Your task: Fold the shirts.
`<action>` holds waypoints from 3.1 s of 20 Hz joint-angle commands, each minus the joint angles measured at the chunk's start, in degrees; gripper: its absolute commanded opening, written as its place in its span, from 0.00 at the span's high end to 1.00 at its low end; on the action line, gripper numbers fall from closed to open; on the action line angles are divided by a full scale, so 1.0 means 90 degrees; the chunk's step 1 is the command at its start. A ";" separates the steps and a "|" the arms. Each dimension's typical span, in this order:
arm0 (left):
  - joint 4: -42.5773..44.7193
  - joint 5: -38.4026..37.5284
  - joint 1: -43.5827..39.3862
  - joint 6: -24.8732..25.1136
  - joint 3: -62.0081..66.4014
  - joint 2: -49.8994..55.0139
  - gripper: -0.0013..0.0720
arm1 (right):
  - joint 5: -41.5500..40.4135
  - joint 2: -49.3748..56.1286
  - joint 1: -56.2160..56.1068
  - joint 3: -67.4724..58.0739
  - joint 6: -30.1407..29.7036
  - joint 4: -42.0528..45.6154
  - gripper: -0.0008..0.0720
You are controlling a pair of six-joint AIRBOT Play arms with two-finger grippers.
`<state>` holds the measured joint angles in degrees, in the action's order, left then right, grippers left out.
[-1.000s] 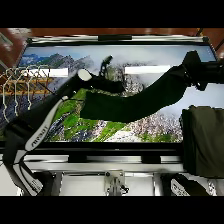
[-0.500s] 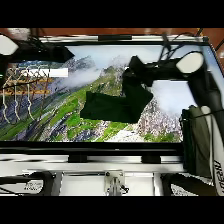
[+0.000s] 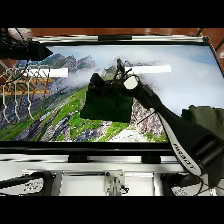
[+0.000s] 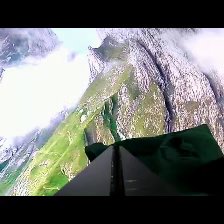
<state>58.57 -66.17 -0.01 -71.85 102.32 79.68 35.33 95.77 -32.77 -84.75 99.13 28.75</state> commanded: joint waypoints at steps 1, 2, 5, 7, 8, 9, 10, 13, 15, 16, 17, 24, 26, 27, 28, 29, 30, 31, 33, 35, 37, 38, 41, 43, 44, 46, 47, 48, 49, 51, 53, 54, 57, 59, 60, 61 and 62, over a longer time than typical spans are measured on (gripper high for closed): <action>0.0017 -0.0087 0.0010 -0.0002 -0.0002 -0.0022 0.94 | -0.0457 0.0602 -0.0342 -0.0007 -0.0381 -0.0988 0.83; 0.0017 -0.0090 0.0002 -0.0002 -0.0002 -0.0022 0.94 | -0.0505 0.0697 -0.0389 -0.0007 -0.0381 -0.0993 0.52; 0.0017 -0.0124 0.0000 0.0000 -0.0002 -0.0022 0.94 | -0.0206 0.0699 -0.0175 -0.0007 -0.0673 -0.0901 0.28; 0.0019 -0.0209 0.0000 0.0019 -0.0005 -0.0022 0.94 | 0.0639 0.0483 0.0311 -0.0007 -0.0661 -0.0401 0.28; 0.0017 -0.0228 0.0000 0.0022 -0.0005 -0.0022 0.94 | 0.1207 0.0316 0.0641 -0.0007 -0.0571 0.0063 0.24; 0.0019 -0.0228 0.0000 0.0024 -0.0002 -0.0022 0.94 | 0.1766 0.0134 0.0981 -0.0005 -0.0391 0.0636 0.20; 0.0017 -0.0228 0.0000 0.0022 -0.0005 -0.0022 0.94 | 0.2402 -0.0073 0.1362 -0.0007 -0.0129 0.1455 0.20; 0.0017 -0.0228 -0.0002 0.0022 -0.0005 -0.0022 0.94 | 0.4294 -0.0454 0.2217 0.0005 0.0874 0.4379 0.08; 0.0017 -0.0226 0.0000 0.0022 -0.0005 -0.0022 0.94 | 0.4529 -0.0447 0.2475 0.0333 0.0707 0.4483 0.08; 0.0017 -0.0226 0.0000 0.0019 -0.0005 -0.0022 0.94 | 0.4301 -0.0442 0.2526 0.0576 0.0573 0.4233 0.08; 0.0017 -0.0226 0.0000 0.0019 -0.0005 -0.0022 0.94 | 0.4068 -0.0403 0.2560 0.0789 0.0457 0.4024 0.08; 0.0017 -0.0226 0.0000 0.0019 -0.0002 -0.0022 0.94 | 0.3140 0.0563 0.2582 0.1056 -0.0481 0.2334 0.08; 0.0017 -0.0223 0.0000 0.0019 -0.0002 -0.0022 0.94 | 0.2922 0.0763 0.2582 0.1056 -0.0826 0.1795 0.08; 0.0017 -0.0221 0.0000 0.0019 -0.0005 -0.0022 0.94 | 0.2871 0.0852 0.2560 0.1056 -0.1003 0.1515 0.08; 0.0017 -0.0216 0.0000 0.0019 -0.0002 -0.0015 0.94 | 0.2839 0.0920 0.2516 0.1056 -0.1127 0.1343 0.09; 0.0017 -0.0204 0.0000 0.0019 -0.0002 -0.0005 0.94 | 0.2798 0.0967 0.2455 0.1056 -0.1253 0.1192 0.23; 0.0017 -0.0204 0.0000 0.0019 -0.0002 0.0010 0.94 | 0.2781 0.0974 0.2438 0.1037 -0.1333 0.1037 0.60; 0.0017 -0.0204 0.0000 0.0019 -0.0002 0.0024 0.94 | 0.2902 0.0950 0.2448 0.0916 -0.1600 0.0823 0.90; 0.0017 -0.0206 0.0000 0.0019 -0.0002 0.0049 0.94 | 0.3262 0.0704 0.2565 0.0374 -0.2076 0.0733 0.89; 0.0017 -0.0204 0.0000 0.0019 -0.0002 0.0051 0.94 | 0.3755 0.0321 0.2868 -0.0491 -0.1656 0.0687 0.89; 0.0017 -0.0204 0.0000 0.0019 -0.0002 0.0056 0.94 | 0.4435 -0.0085 0.3317 -0.1557 -0.1088 0.0714 0.89; 0.0017 -0.0204 0.0000 0.0022 -0.0002 0.0056 0.94 | 0.4779 -0.0262 0.3572 -0.2089 -0.0661 0.0821 0.89; 0.0017 -0.0206 0.0000 0.0022 -0.0005 0.0056 0.94 | 0.5843 -0.0770 0.4447 -0.3560 0.0568 0.1863 0.89; 0.0017 -0.0209 0.0000 0.0022 -0.0005 0.0056 0.94 | 0.6173 -0.1156 0.5161 -0.3827 0.0852 0.2006 0.89; 0.0017 -0.0206 0.0000 0.0022 -0.0005 0.0056 0.94 | 0.6278 -0.1333 0.5523 -0.3827 0.0889 0.2013 0.89; 0.0017 -0.0214 0.0000 0.0022 -0.0005 0.0056 0.94 | 0.6487 -0.1574 0.6244 -0.3827 0.0760 0.2011 0.89; 0.0017 -0.0226 0.0000 0.0022 -0.0005 0.0056 0.94 | 0.6555 -0.1649 0.6596 -0.3827 0.0646 0.2016 0.89; 0.0017 -0.0236 0.0000 0.0022 -0.0005 0.0056 0.94 | 0.6586 -0.1698 0.6914 -0.3827 0.0544 0.2006 0.89; 0.0017 -0.0236 0.0000 0.0022 -0.0005 0.0056 0.94 | 0.6623 -0.1712 0.7184 -0.3827 0.0474 0.2011 0.89; 0.0017 -0.0238 0.0000 0.0019 -0.0005 0.0056 0.94 | 0.6708 -0.1710 0.7655 -0.3825 0.0265 0.2052 0.89; 0.0017 -0.0260 0.0000 0.0019 -0.0005 0.0056 0.94 | 0.6705 -0.1710 0.8014 -0.3825 0.0199 0.2098 0.89; 0.0015 -0.0274 -0.0002 0.0019 -0.0005 0.0056 0.94 | 0.6696 -0.1710 0.8128 -0.3825 0.0158 0.2101 0.89; 0.0015 -0.0274 -0.0002 0.0017 -0.0002 0.0056 0.94 | 0.6543 -0.1710 0.8233 -0.3825 0.0053 0.2067 0.89; 0.0015 -0.0274 -0.0002 0.0012 -0.0002 0.0056 0.94 | 0.6458 -0.1712 0.8233 -0.3827 0.0007 0.2013 0.89; 0.0015 -0.0274 -0.0002 0.0000 -0.0002 0.0053 0.94 | 0.6516 -0.1712 0.8269 -0.3827 -0.0012 0.2016 0.89; 0.0012 -0.0277 -0.0002 0.0000 -0.0002 0.0053 0.94 | 0.6628 -0.1712 0.8315 -0.3827 -0.0010 0.2016 0.89; -0.0005 -0.0274 -0.0002 0.0000 -0.0002 0.0056 0.94 | 0.6812 -0.1719 0.8403 -0.3827 0.0010 0.2018 0.89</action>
<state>58.70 -68.64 0.01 -71.77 102.28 80.14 94.45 80.40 41.47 -119.15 99.59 47.07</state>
